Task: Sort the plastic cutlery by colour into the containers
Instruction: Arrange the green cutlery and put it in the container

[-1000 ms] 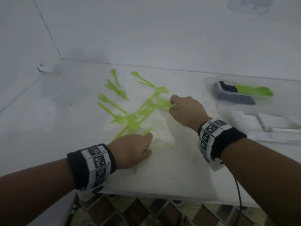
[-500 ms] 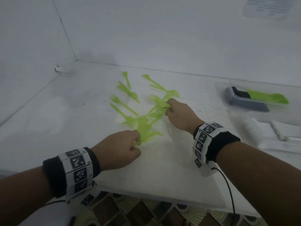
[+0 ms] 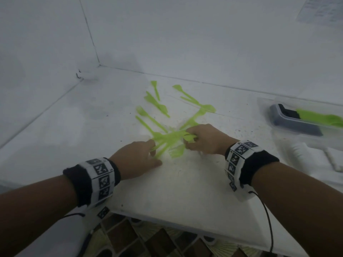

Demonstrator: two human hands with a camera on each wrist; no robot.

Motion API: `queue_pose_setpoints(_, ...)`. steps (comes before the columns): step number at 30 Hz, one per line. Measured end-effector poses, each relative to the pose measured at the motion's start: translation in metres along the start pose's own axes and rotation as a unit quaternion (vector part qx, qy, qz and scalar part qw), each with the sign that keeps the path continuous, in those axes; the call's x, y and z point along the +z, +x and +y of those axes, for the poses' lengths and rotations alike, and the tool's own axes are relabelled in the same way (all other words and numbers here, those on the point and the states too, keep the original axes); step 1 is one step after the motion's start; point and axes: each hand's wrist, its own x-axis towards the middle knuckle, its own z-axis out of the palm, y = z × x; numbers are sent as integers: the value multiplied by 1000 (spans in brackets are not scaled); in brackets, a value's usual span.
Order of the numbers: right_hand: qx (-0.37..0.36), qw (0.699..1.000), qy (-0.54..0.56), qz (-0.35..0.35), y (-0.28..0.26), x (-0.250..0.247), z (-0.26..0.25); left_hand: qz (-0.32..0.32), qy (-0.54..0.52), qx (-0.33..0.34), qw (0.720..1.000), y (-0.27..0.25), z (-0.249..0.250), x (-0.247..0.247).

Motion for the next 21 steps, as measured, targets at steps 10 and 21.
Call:
queue_pose_setpoints(10, 66, 974, 161, 143, -23, -18, 7, -76, -22, 8, 997, 3, -3, -22)
queue_pose_setpoints(21, 210, 971, -17, 111, -2, -14, 45, -39, -3, 73, 997, 9, 3, -30)
